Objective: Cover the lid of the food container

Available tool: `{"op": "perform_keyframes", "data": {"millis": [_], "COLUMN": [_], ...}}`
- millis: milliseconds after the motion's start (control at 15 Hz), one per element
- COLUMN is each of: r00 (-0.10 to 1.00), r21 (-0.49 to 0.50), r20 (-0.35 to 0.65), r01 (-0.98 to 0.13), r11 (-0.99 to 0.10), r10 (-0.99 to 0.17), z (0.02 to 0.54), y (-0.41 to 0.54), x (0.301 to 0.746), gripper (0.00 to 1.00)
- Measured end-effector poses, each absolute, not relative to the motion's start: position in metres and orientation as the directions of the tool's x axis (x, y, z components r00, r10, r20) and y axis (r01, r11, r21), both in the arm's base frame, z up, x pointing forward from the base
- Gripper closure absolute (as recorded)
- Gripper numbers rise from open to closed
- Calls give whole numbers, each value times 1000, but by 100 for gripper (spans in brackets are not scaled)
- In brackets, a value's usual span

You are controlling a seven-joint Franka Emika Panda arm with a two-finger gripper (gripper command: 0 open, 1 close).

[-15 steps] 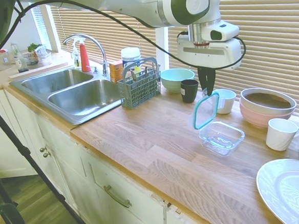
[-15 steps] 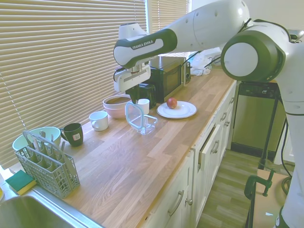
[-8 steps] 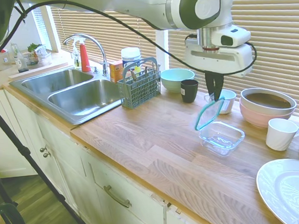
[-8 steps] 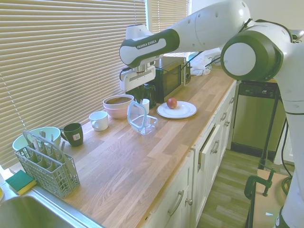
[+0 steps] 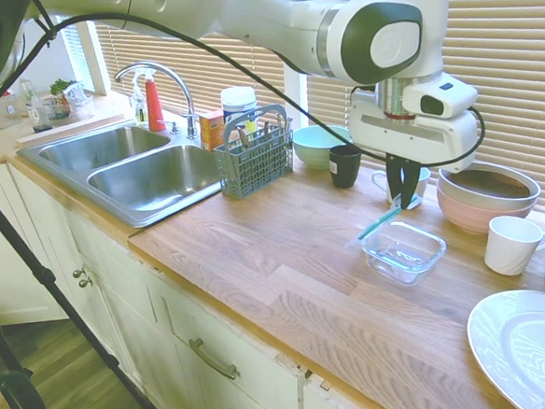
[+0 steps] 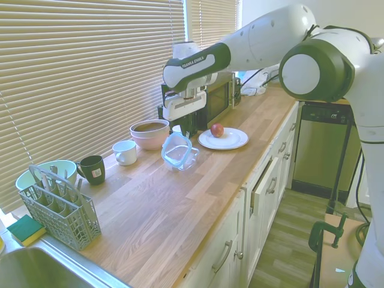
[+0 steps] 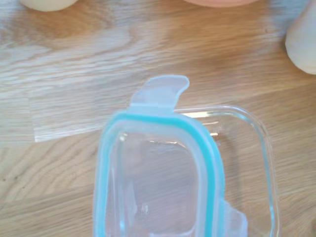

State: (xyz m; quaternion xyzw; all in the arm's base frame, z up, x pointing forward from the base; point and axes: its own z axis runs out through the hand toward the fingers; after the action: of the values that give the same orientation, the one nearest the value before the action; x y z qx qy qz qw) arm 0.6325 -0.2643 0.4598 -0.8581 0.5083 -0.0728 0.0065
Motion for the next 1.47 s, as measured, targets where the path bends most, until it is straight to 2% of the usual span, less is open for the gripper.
{"op": "perform_keyframes", "data": {"millis": [467, 867, 1200, 1467], "r00": [456, 442, 424, 446], "r21": [-136, -153, -171, -177], "r20": [56, -20, -10, 22], "r01": [-878, -888, -893, -879], "r11": [-459, -434, -417, -442], "r10": [-888, -897, -905, -895], "z": [432, 378, 383, 416], "y": [-302, -335, -353, -353], "x": [613, 609, 609, 619], "gripper": [100, 100, 100, 100]}}
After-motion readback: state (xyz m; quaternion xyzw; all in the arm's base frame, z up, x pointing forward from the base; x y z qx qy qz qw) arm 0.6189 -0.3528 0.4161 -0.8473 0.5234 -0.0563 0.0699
